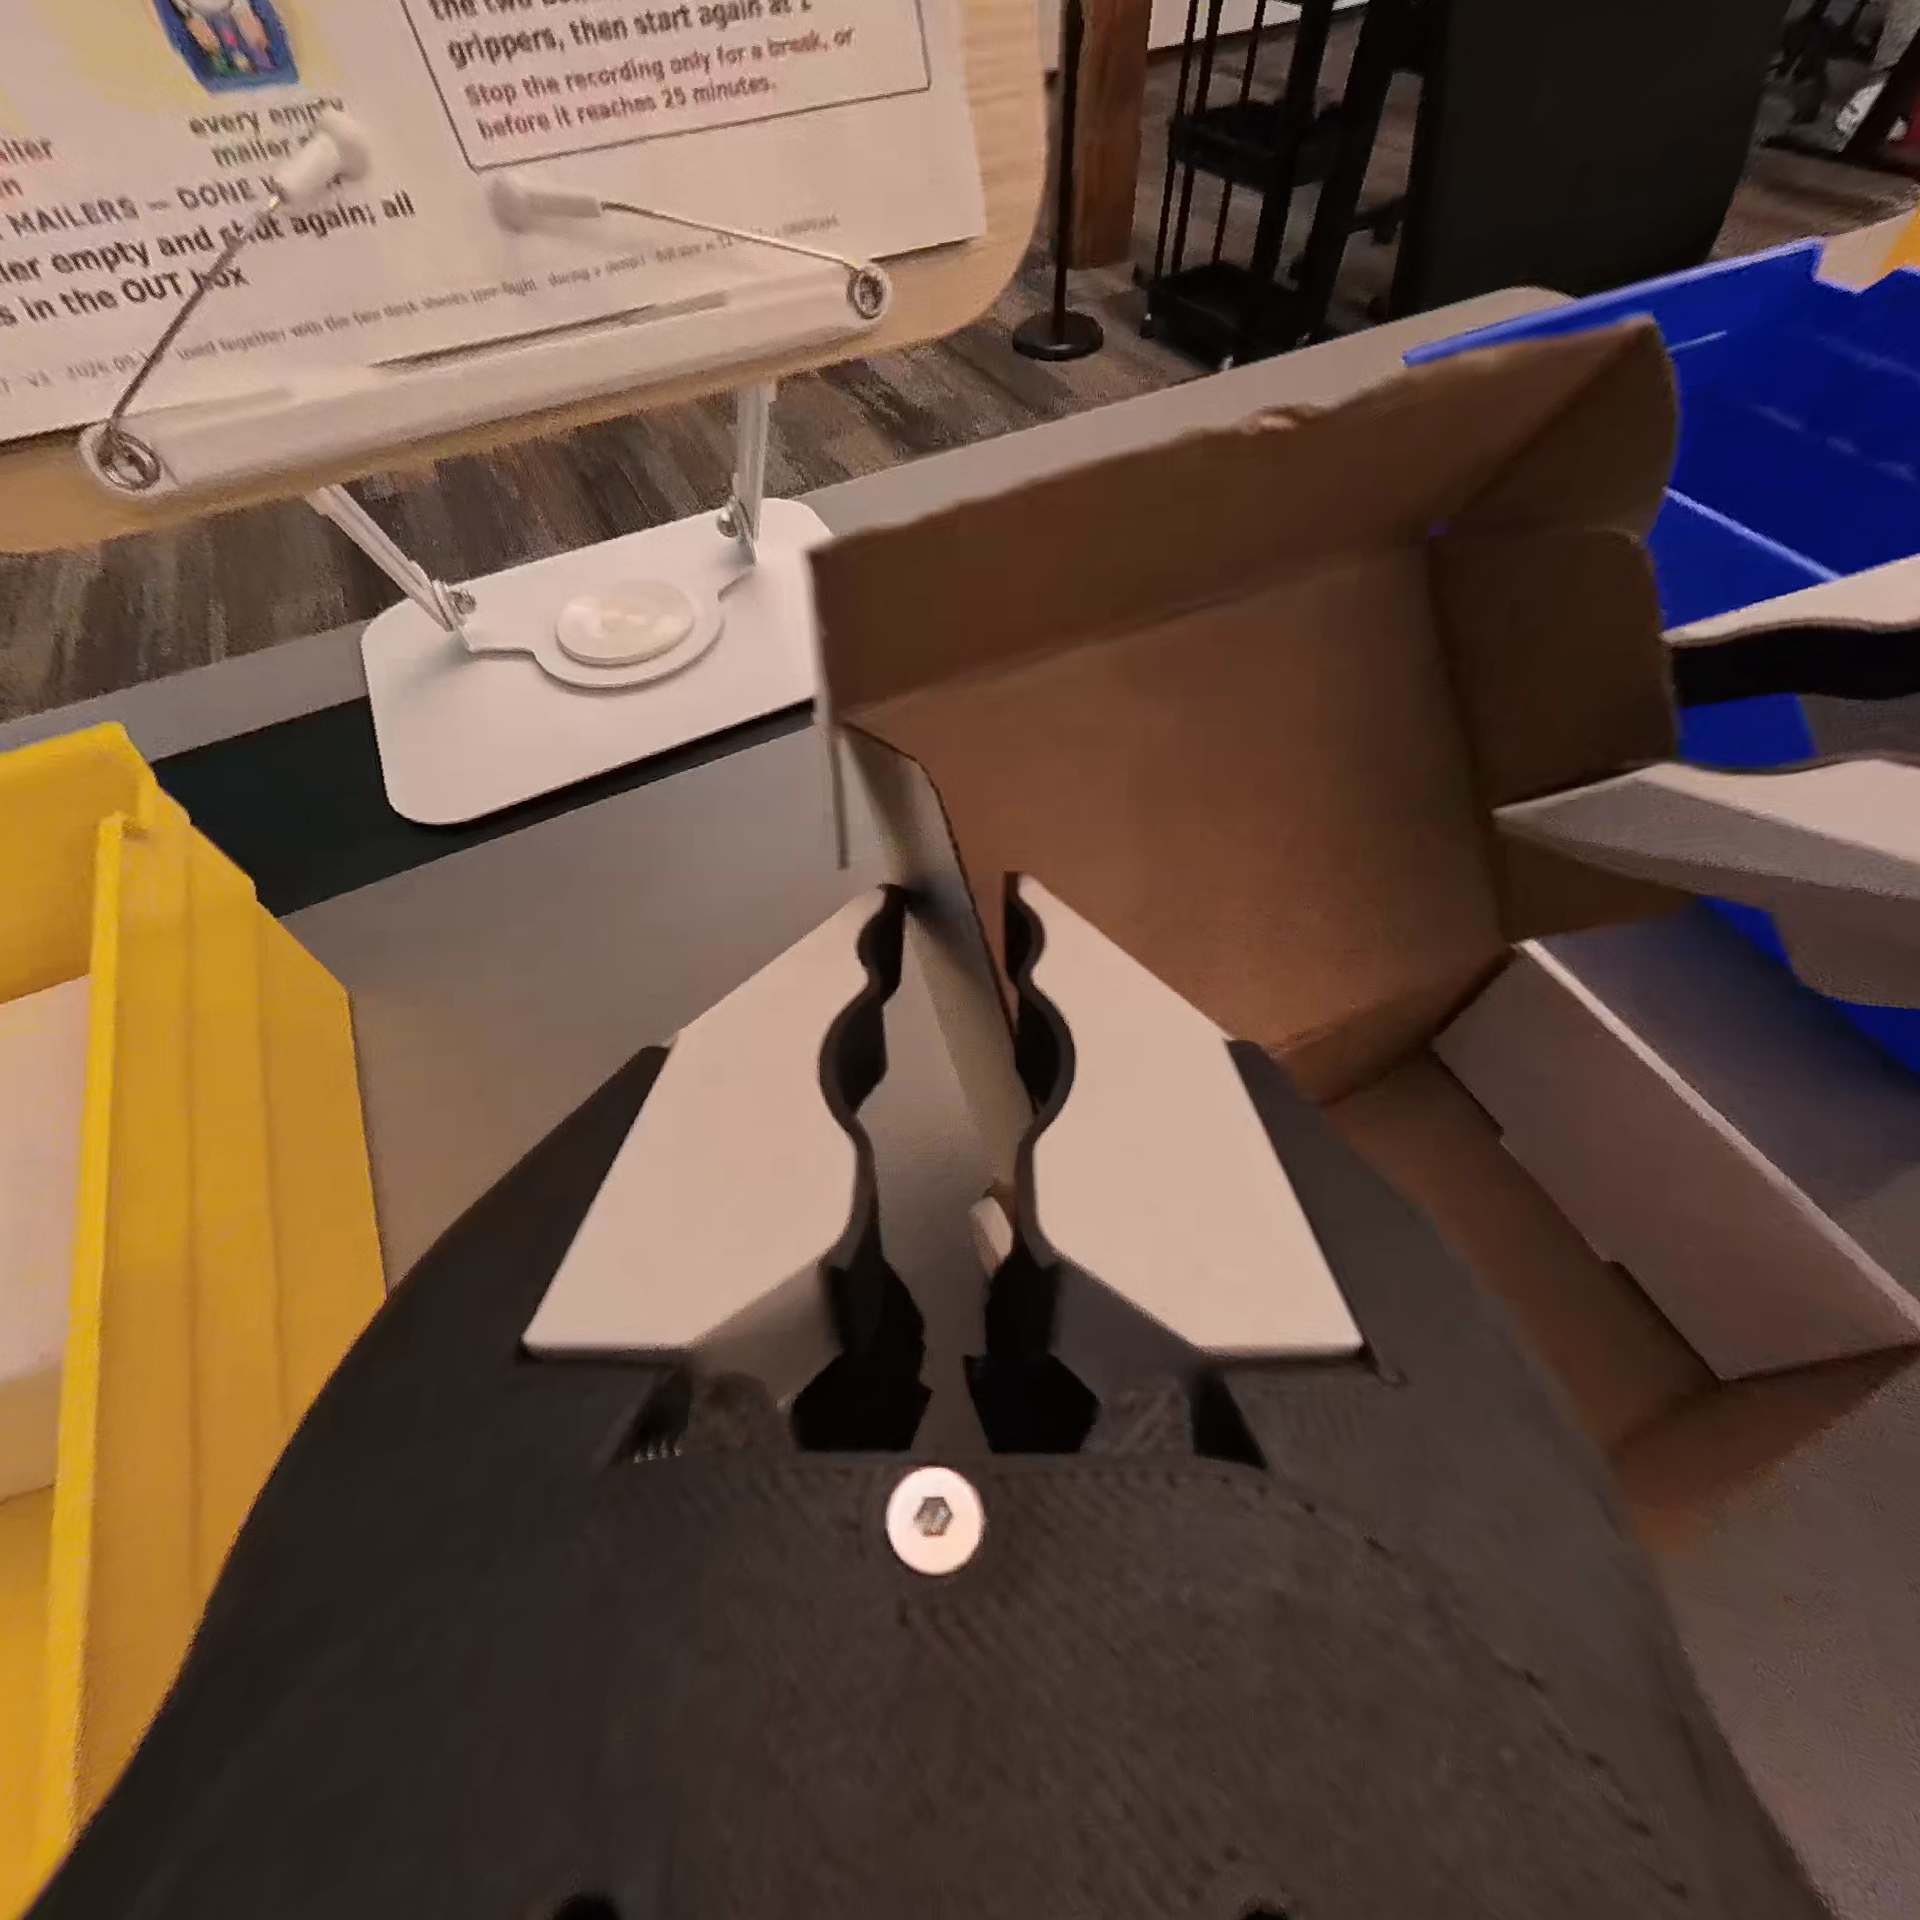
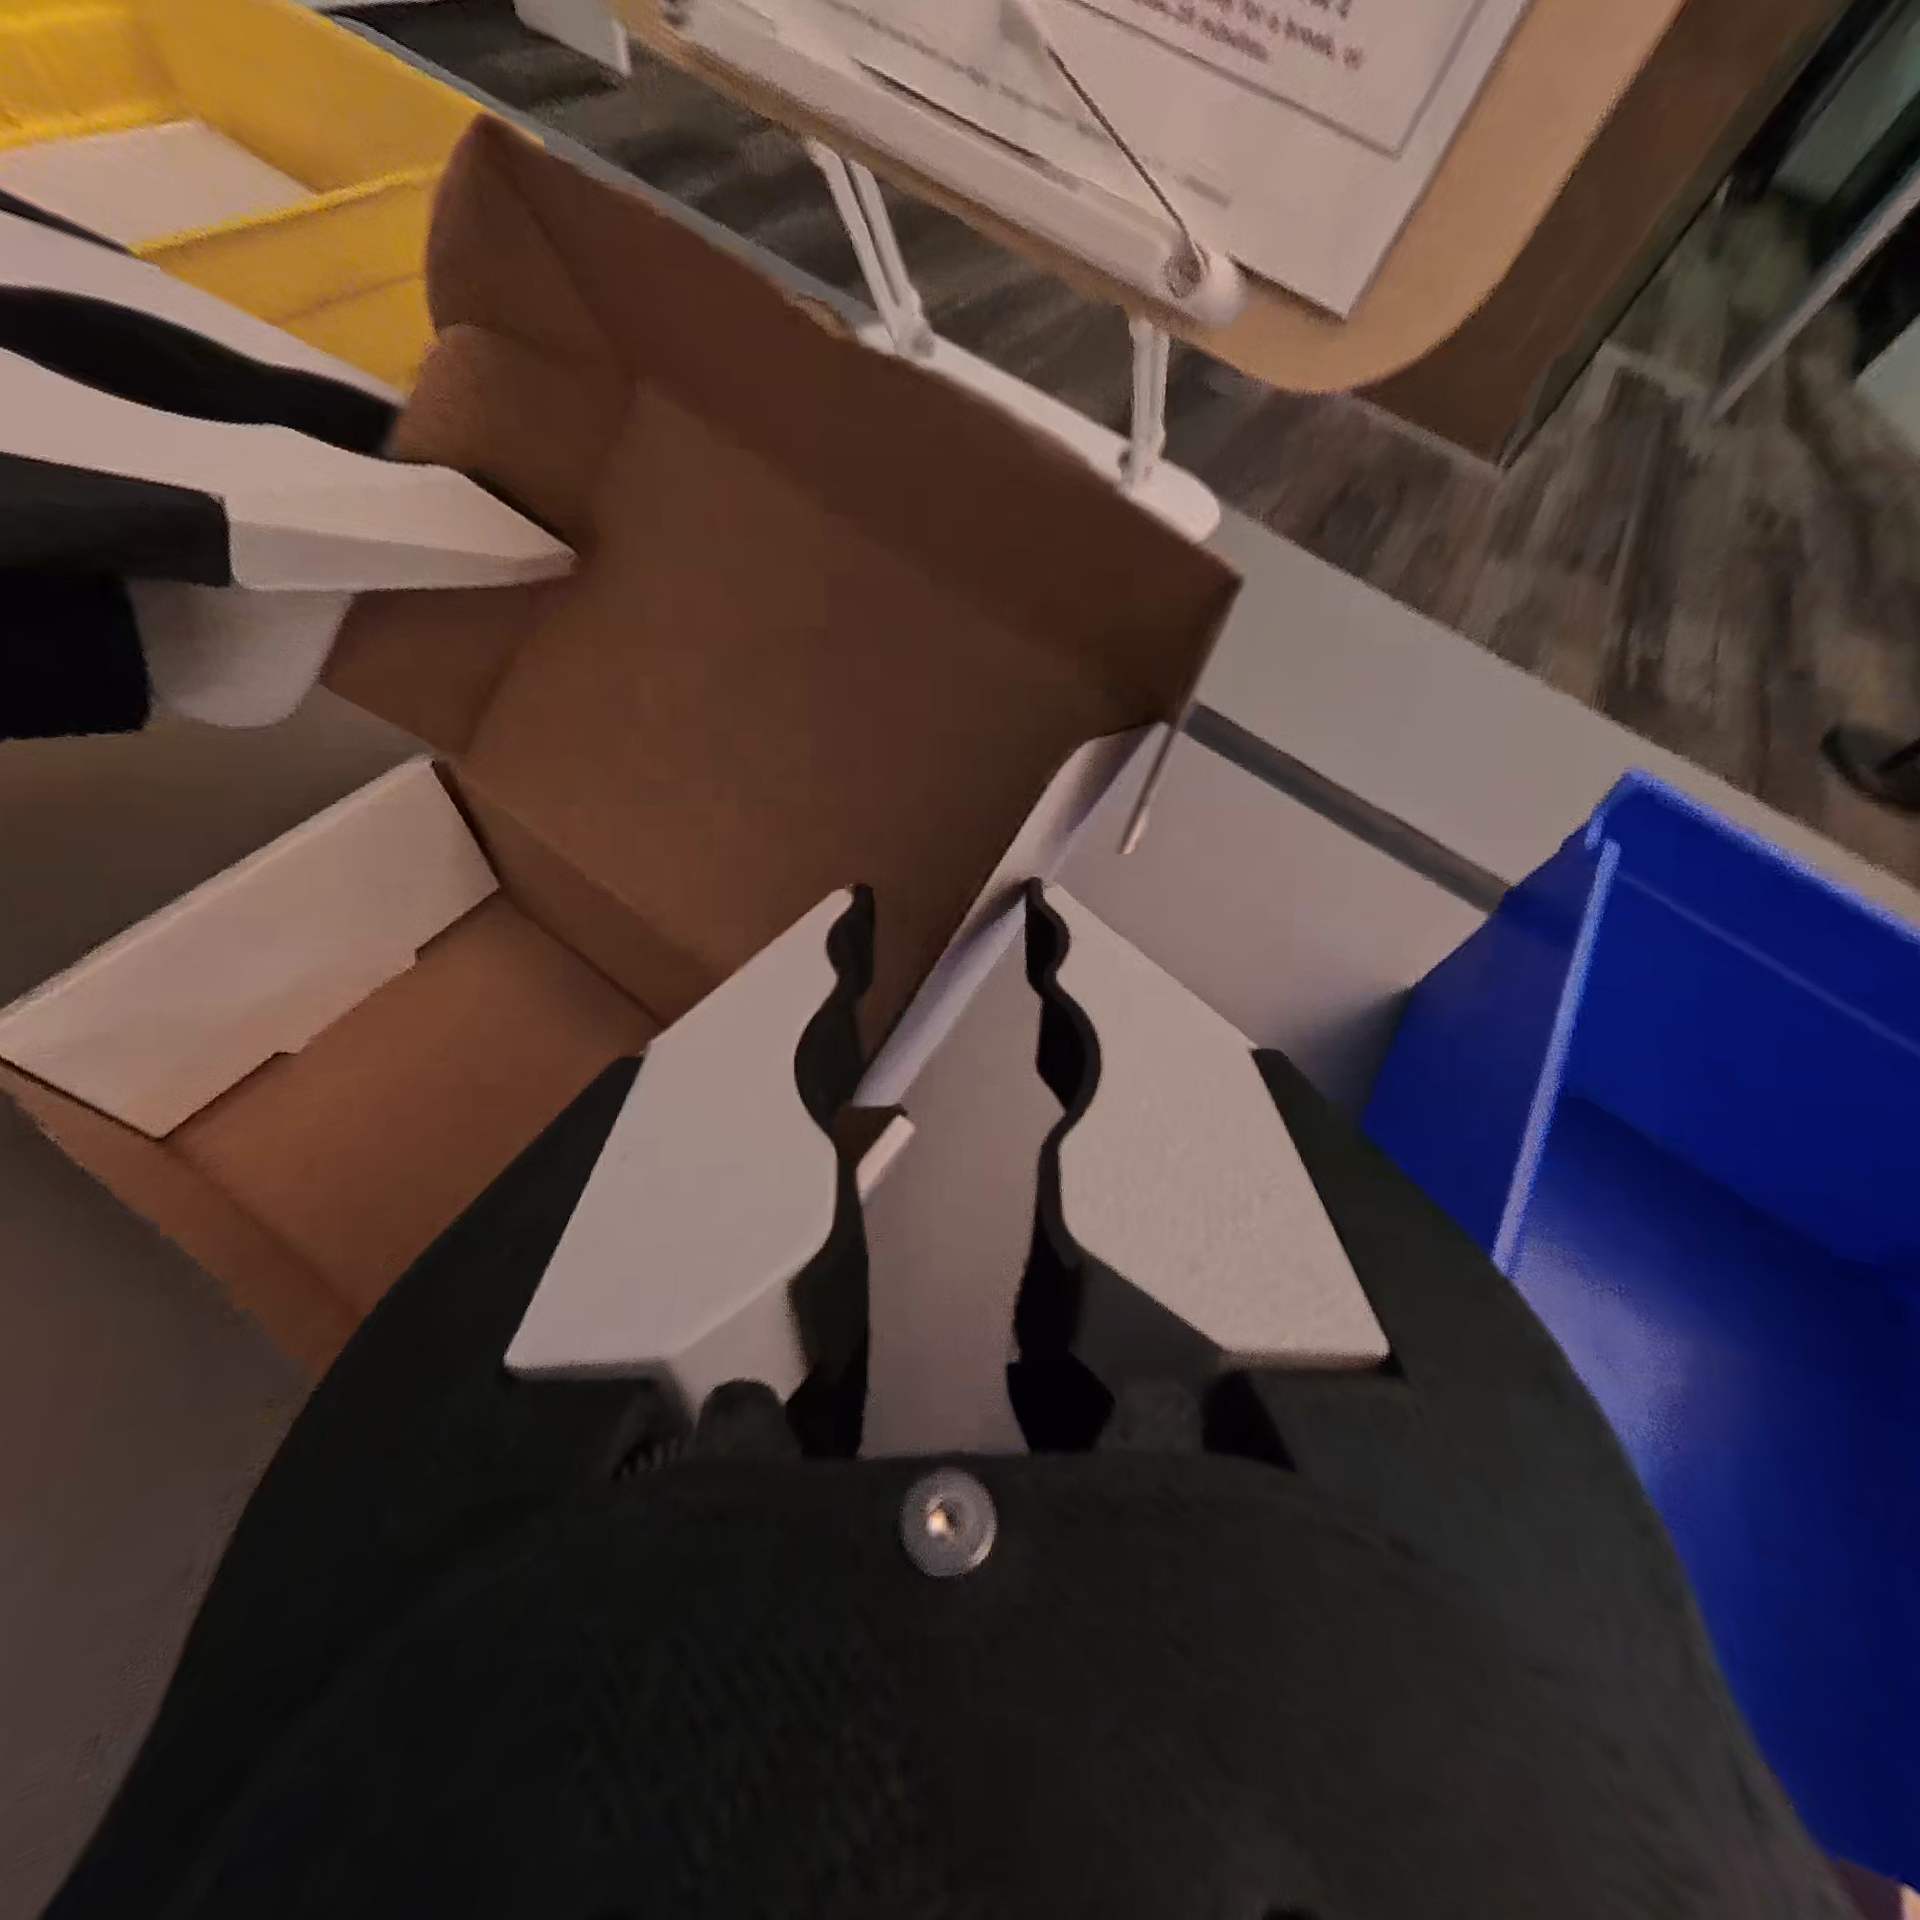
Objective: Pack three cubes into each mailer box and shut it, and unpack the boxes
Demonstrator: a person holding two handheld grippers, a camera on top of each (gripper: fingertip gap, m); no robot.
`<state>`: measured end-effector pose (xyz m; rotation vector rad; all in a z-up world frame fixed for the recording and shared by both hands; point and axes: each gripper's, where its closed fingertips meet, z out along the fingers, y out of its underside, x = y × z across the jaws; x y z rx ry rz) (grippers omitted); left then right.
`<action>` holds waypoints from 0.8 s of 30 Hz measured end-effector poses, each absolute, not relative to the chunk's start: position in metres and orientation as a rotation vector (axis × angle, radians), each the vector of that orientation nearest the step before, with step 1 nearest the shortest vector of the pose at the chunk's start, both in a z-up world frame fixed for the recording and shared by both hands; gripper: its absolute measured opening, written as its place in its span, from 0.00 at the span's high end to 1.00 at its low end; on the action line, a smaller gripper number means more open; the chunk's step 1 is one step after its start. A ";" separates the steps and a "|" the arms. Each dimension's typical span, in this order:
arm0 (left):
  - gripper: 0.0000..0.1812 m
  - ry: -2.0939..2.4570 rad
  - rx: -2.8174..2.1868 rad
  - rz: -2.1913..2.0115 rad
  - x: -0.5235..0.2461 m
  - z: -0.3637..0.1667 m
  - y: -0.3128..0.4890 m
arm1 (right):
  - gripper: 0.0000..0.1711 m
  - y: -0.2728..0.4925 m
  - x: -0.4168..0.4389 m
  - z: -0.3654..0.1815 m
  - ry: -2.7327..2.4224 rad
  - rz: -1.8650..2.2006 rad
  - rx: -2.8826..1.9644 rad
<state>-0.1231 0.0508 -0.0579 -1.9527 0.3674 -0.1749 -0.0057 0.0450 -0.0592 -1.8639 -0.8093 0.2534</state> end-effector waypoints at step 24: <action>0.59 0.579 -1.742 -0.273 -0.096 -0.043 -0.059 | 0.69 -0.073 -0.009 -0.046 -0.979 0.462 -1.535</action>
